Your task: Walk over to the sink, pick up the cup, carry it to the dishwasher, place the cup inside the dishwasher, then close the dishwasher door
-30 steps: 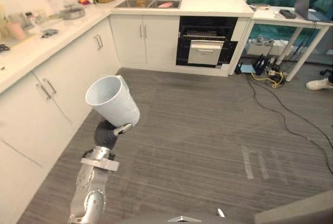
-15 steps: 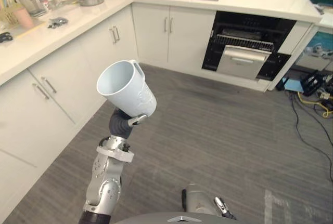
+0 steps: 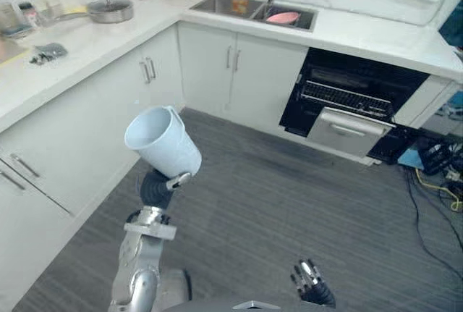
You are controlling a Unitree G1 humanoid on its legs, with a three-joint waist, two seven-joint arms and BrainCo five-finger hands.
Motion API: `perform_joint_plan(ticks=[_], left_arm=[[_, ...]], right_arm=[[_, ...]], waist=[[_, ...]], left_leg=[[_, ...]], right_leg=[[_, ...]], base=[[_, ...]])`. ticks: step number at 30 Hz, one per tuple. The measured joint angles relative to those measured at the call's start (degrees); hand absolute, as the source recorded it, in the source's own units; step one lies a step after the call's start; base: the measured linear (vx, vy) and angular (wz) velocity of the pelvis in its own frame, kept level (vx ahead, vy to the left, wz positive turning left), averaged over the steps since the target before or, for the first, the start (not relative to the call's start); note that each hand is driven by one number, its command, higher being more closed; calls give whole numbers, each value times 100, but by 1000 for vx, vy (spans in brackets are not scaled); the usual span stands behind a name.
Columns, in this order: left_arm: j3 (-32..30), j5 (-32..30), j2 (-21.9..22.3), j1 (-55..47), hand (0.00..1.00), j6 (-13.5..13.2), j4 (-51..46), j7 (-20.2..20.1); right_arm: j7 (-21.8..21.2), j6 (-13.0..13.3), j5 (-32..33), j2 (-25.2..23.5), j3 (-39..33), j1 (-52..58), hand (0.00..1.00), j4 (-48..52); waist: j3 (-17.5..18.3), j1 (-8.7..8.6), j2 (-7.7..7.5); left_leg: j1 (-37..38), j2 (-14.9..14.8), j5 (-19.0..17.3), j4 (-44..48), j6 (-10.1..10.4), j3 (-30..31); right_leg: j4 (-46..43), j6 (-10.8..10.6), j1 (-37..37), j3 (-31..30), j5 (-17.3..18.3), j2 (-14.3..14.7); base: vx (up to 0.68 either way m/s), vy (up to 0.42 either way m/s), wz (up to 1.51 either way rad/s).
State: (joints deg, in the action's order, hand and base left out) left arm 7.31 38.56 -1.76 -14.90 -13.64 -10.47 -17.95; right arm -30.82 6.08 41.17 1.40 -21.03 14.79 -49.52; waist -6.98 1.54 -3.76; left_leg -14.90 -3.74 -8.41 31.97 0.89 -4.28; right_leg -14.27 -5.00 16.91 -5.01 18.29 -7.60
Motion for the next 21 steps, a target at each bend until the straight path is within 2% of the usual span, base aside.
perform_joint_plan(ticks=[1,3,5,6,7,8,9,10,11,12,13,14,15,16,17,18,19,20,21], left_arm=[[-2,0,-44,-4,100,-16,2,-1],[41,-6,-263,136,100,-12,4,-169],[61,-16,-375,340,100,2,25,-349],[61,-15,-393,449,100,6,27,-442],[48,-54,-454,605,100,59,60,-506],[65,-77,-512,608,100,154,126,-500],[218,-203,-500,583,100,239,220,-472],[239,-269,-520,584,100,271,221,-473],[241,-279,-529,597,100,300,219,-475],[245,-279,-538,627,100,371,219,-478],[314,-283,-555,657,100,452,213,-500],[368,-286,-559,656,100,489,213,-505],[487,-285,-562,659,100,573,204,-508],[591,-280,-557,663,100,626,151,-515],[632,-278,-559,656,100,639,96,-523],[631,-276,-570,591,100,677,-140,-593],[633,-273,-468,498,100,685,-182,-638],[636,-272,-421,463,100,685,-238,-652],[663,-273,-412,494,100,679,-295,-717]], right_arm=[[5,1,0,3,43,-34,0,-61],[113,16,24,11,15,-196,0,-366],[130,66,160,22,-65,-186,0,-581],[130,106,199,28,-162,-162,0,-592],[138,136,247,-27,-244,-213,0,-626],[135,129,242,-5,-249,-187,0,-630],[147,122,235,17,-253,-37,0,-627],[153,112,236,-2,-241,-6,0,-628],[164,108,238,-60,-220,7,0,-626],[248,108,244,-161,-217,19,0,-617],[360,111,254,-249,-213,70,0,-549],[381,123,292,-278,-209,96,0,-527],[403,136,380,-314,-194,148,0,-489],[460,161,406,-364,-147,249,0,-335],[492,200,442,-396,-131,316,0,-236],[522,260,538,-422,-2,509,0,-45],[585,248,588,-299,74,482,0,-9],[618,237,608,-278,118,465,0,83],[686,201,641,-236,225,475,0,373]], waist=[[15,10,-30],[40,-56,-17],[94,-102,7],[146,-99,79],[85,-94,-21],[62,-143,-61],[101,-276,158],[114,-308,192],[111,-347,198],[117,-436,193],[86,-468,162],[80,-479,161],[79,-496,202],[82,-531,214],[85,-534,211],[121,-549,138],[188,-548,394],[207,-541,487],[124,-583,631]], left_leg=[[-12,18,-84,115,-27,-2],[149,58,-181,300,-104,11],[465,200,-302,101,-58,133],[720,222,-586,-202,-44,122],[1071,407,-836,-491,-112,-30],[1373,524,-840,-718,-181,-69],[1671,514,-871,-953,-301,-60],[1770,487,-895,-1020,-349,-60],[1927,473,-930,-1145,-365,-66],[2143,445,-948,-1362,-358,-77],[2420,384,-956,-1585,-327,-151],[2548,339,-954,-1669,-276,-181],[2750,206,-1051,-1729,-172,-204],[2938,98,-1194,-1700,-67,-194],[3037,83,-1270,-1696,7,-197],[3176,90,-1475,-1572,170,-204],[3238,-186,-1588,-1344,259,-280],[3207,-272,-1542,-1181,280,-296],[3049,-392,-1402,-590,276,-236]], right_leg=[[22,-1,49,-63,-59,-24],[-133,23,131,-66,-521,-59],[-1055,-2,-183,-46,-726,-122],[-1940,-165,-642,-49,-842,-126],[-3102,-347,-1205,-71,-1298,-329],[-3642,-272,-1453,-68,-1951,-445],[-4167,-161,-1753,-87,-2232,-374],[-4454,-120,-1976,-76,-1787,-284],[-4739,-23,-2329,31,-1194,-169],[-4747,52,-2741,431,-745,-77],[-4459,143,-3073,921,-454,-75],[-4216,179,-3201,1143,-340,-73],[-3470,234,-3306,1528,-285,-38],[-2516,235,-3326,1635,-401,36],[-2069,271,-3314,1645,-593,95],[-1478,560,-3343,1629,-1504,124],[-1660,699,-3267,1677,-1262,326],[-1663,691,-3229,1666,-1157,393],[-1597,657,-3035,1717,-973,481]], base=[[529,206,-31],[387,101,-19],[261,70,-18],[329,103,-43],[271,98,-49],[325,128,-40],[221,92,-21],[278,102,-21],[282,61,-18],[356,16,-13],[316,-32,-3],[341,-76,-1],[384,-87,7],[418,-93,11],[508,-109,14],[556,-122,-7],[667,-140,-20],[535,-127,-21],[489,-159,0]])
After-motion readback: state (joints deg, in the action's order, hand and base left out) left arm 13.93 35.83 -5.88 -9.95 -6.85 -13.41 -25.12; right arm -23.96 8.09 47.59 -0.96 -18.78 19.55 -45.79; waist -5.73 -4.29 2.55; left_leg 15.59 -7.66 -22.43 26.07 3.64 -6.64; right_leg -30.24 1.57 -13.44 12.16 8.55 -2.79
